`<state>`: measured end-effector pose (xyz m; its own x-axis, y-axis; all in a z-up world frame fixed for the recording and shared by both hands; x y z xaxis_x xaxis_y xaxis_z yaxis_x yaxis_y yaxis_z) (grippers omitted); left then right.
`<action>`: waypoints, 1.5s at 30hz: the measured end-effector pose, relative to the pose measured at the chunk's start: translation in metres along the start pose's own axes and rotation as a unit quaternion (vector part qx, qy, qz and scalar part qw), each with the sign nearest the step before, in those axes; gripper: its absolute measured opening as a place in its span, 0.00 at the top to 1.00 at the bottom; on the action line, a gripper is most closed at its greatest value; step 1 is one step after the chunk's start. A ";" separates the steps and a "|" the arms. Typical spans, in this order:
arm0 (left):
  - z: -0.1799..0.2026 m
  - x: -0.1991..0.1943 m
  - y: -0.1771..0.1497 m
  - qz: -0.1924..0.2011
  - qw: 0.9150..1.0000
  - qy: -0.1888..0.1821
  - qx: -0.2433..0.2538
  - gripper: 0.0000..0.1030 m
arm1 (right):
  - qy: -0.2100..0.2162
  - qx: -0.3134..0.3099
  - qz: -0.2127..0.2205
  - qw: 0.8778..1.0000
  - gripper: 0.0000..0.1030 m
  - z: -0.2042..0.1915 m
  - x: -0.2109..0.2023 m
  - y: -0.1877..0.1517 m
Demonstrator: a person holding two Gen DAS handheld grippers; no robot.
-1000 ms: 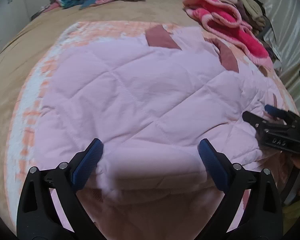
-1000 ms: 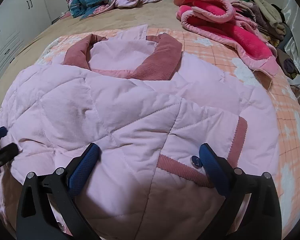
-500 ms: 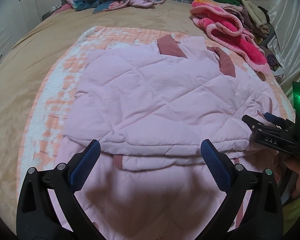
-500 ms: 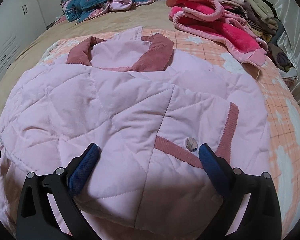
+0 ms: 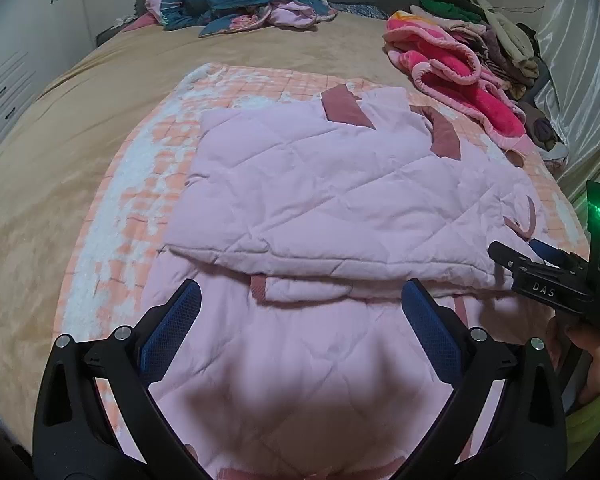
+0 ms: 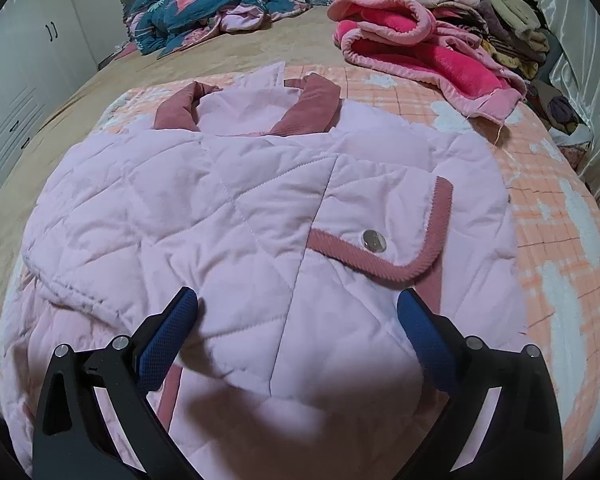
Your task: Fold large clothes
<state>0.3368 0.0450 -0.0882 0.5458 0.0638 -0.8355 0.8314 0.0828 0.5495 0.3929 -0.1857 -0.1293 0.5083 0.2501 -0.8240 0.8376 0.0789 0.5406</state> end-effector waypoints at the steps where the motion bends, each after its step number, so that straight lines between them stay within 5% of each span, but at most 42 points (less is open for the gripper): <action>1: -0.001 -0.003 -0.002 0.001 1.000 0.002 0.002 0.09 | 0.000 -0.001 0.002 1.000 0.04 0.000 -0.003 0.000; 11: -0.005 -0.023 -0.005 0.014 1.000 0.009 -0.003 0.09 | 0.000 0.005 0.020 1.000 0.04 0.001 -0.028 -0.005; 45: 0.006 -0.108 -0.011 0.082 0.997 -0.006 0.000 0.09 | 0.026 -0.053 0.193 0.979 0.04 -0.046 -0.215 -0.004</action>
<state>0.2691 0.0313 -0.0037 0.6754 0.0640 -0.7347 0.7310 0.0730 0.6784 0.2705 -0.1952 0.0534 0.7695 0.3299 -0.5468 0.5583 0.0681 0.8268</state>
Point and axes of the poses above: each gripper's, at about its wrist camera, not at the fingertips, and x roughly the way its jaws point, z to its right, y to its top, the point moved 8 cm from there along x, roughly the way its jaws point, and after that the axes turned 6 degrees about y, right-handed, at the moved point
